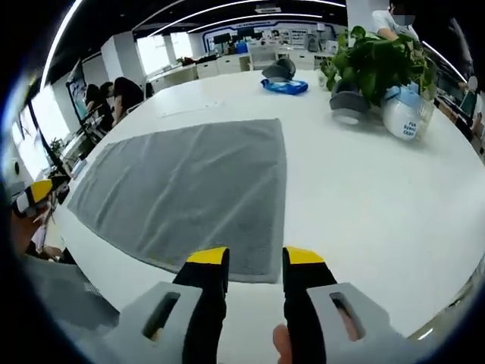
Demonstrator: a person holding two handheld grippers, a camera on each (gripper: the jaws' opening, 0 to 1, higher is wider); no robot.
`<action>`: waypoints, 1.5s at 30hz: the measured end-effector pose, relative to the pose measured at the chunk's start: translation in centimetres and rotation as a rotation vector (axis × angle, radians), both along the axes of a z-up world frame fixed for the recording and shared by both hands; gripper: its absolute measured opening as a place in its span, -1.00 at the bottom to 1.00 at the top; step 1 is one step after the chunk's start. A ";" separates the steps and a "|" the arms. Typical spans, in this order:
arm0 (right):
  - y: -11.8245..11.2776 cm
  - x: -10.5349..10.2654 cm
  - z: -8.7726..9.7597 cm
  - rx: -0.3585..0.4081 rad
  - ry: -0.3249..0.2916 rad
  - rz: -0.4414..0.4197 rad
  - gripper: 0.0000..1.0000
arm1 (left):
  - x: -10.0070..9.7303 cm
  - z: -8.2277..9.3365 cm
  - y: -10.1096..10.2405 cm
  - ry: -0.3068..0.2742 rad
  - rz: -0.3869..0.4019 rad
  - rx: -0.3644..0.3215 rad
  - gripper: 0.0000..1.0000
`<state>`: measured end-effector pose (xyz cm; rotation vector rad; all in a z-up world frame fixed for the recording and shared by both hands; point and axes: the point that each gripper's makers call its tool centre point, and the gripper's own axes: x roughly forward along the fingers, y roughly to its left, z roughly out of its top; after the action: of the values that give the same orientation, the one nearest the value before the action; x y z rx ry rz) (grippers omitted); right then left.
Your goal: Fold the towel on the table until its edges align and the towel forms a compact rectangular stack.
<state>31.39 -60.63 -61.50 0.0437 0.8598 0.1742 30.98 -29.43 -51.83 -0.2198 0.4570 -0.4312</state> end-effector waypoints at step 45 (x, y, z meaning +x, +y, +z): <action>-1.1 -1.2 -4.1 -0.078 0.119 0.009 -0.90 | -0.5 -2.3 -0.5 0.071 -0.039 0.086 0.21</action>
<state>30.23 -61.70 -65.60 -0.0235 0.9847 0.1478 30.50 -29.95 -54.13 -0.1430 0.5487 -0.4417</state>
